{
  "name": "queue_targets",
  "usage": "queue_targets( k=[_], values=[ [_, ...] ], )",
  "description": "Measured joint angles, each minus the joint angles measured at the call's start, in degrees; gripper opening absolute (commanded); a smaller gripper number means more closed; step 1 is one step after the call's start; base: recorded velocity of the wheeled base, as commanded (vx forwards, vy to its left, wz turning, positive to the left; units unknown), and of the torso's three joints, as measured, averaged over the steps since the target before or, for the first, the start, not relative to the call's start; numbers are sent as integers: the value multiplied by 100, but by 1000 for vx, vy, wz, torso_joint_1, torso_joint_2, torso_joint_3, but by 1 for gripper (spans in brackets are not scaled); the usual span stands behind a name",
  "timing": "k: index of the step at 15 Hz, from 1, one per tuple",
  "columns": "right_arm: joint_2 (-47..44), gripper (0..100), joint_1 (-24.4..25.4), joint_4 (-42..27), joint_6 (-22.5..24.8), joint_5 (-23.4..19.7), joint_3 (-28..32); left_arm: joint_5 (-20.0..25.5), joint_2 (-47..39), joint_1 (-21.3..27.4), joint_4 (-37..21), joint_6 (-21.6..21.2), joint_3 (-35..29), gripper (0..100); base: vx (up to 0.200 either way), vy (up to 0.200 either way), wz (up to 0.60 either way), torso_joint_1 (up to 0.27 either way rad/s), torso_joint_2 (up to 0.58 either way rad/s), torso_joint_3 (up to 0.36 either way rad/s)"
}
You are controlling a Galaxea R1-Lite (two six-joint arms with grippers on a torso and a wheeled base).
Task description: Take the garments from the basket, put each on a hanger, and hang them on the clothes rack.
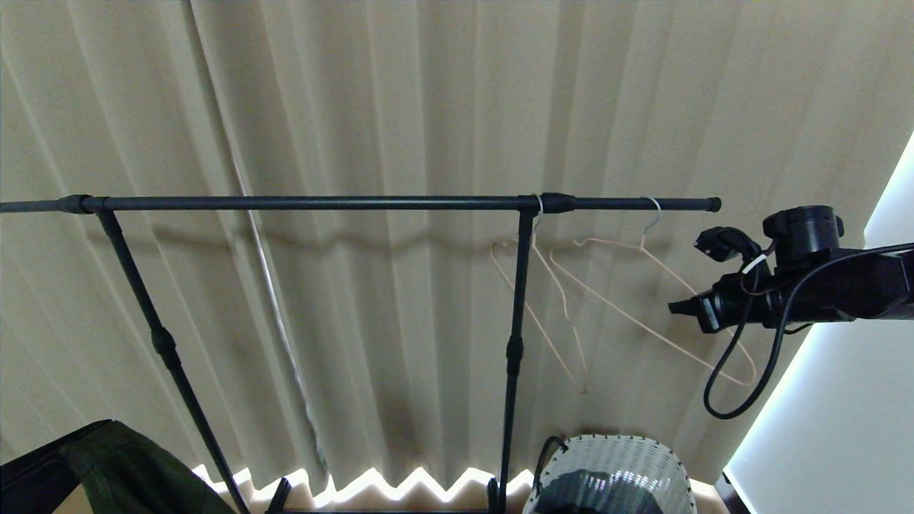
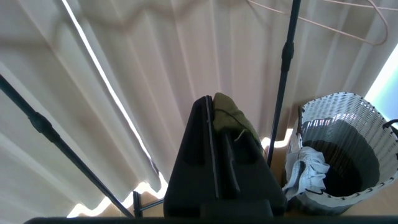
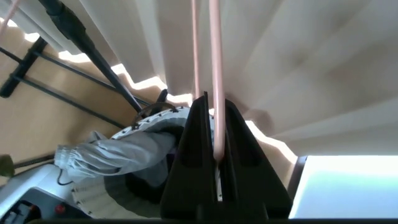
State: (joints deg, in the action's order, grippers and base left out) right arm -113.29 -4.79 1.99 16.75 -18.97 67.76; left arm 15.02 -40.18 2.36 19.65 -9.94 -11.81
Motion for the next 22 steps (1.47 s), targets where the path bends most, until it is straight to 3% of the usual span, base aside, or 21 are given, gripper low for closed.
queue_targets(
  k=[5, 9, 13, 17, 22],
  values=[
    [488, 0, -5, 321, -558, 11, -235, 0, 0, 0, 5, 0, -4, 0, 0, 0, 0, 0, 0, 0],
    [830, 0, -96, 1213, -652, 30, -867, 0, 0, 0, 11, 1, -15, 0, 0, 0, 0, 0, 0, 0],
    [1423, 0, -325, 1295, -663, 37, -1462, 2, -4, 0, 11, 11, -26, 0, 0, 0, 0, 0, 0, 0],
    [2456, 0, -527, 1276, -649, 69, -2432, -7, 0, -6, 11, 4, -26, 0, 0, 0, 0, 0, 0, 0],
    [3724, 0, -686, 1276, -639, 233, -3780, -9, -2, -9, 9, -27, -9, 0, -200, 0, 0, 5, 5, 4]
  ],
)
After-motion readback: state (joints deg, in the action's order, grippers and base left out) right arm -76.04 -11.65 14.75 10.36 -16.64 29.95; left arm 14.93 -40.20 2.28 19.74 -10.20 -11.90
